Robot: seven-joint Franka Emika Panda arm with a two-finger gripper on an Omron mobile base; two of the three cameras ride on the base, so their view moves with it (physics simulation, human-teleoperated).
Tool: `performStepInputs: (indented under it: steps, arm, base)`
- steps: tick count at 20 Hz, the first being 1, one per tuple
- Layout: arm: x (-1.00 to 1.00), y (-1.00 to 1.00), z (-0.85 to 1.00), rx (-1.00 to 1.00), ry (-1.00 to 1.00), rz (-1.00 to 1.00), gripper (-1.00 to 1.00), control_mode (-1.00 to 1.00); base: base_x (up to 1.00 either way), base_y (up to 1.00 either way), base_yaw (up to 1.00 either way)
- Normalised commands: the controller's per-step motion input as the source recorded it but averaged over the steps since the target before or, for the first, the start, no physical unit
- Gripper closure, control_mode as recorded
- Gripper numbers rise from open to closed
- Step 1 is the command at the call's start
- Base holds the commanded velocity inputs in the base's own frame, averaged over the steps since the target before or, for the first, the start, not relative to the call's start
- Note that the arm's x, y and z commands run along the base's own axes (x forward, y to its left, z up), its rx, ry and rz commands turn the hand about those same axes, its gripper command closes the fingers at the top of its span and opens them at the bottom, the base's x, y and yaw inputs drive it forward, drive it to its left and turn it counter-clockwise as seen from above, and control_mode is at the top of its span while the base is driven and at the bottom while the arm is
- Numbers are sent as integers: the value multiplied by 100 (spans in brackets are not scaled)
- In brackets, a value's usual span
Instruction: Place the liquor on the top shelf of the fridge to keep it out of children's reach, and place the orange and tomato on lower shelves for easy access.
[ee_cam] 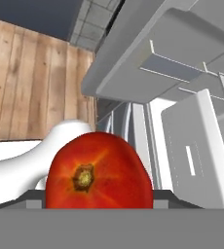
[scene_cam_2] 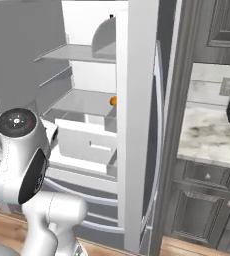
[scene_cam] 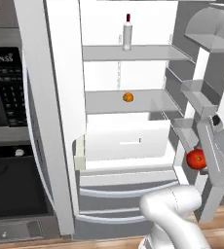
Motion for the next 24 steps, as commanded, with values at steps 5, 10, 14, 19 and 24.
performStepInputs:
  steps: [5,10,14,19,24]
  arm:
    - [0,0,0,0,0,0,100,100]
    - [0,0,0,0,0,0,100,100]
    - [0,0,0,0,0,0,100,100]
    - [0,0,0,0,0,0,100,100]
    - [0,0,0,0,0,0,100,100]
  base:
    - [52,25,-25]
    - [53,40,-24]
    - [31,59,-23]
    - [34,41,-23]
    - [54,2,-18]
